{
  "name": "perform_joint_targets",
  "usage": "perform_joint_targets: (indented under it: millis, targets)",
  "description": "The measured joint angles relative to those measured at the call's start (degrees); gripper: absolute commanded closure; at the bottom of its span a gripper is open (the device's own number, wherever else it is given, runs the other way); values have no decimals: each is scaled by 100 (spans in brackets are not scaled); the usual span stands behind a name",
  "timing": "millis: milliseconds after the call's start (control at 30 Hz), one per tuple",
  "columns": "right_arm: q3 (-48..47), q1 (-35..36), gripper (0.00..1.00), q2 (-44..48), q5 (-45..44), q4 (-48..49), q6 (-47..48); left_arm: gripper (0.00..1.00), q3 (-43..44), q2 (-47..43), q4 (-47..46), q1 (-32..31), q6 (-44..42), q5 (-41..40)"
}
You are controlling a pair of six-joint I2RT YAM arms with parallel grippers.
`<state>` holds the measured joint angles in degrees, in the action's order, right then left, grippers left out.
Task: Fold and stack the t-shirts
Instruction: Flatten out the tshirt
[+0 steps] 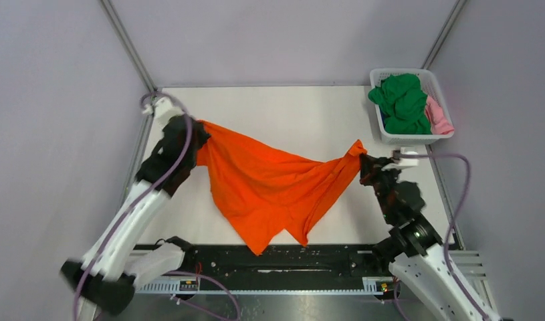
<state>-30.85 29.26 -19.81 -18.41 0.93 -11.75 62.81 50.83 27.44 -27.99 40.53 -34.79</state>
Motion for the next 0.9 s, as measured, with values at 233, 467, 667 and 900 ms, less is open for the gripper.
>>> perform_joint_targets:
  millis: [233,467,667,900]
  targets:
    - [1071,-31,2,-1978,-1410,-170,-758,16,437,3635,-98,1303,-59,1121]
    - [380,-428,1,-3071,-1884,-841,-1532,1,1519,4664,101,1290,-341,2114]
    - [107,-734,1,-3421,-636,-973,-1818,1,573,3401,48,1001,-409,2579]
    - [17,-826,1,-3589,363,-1421,-1928,1,-1464,1917,278,-706,-98,2684]
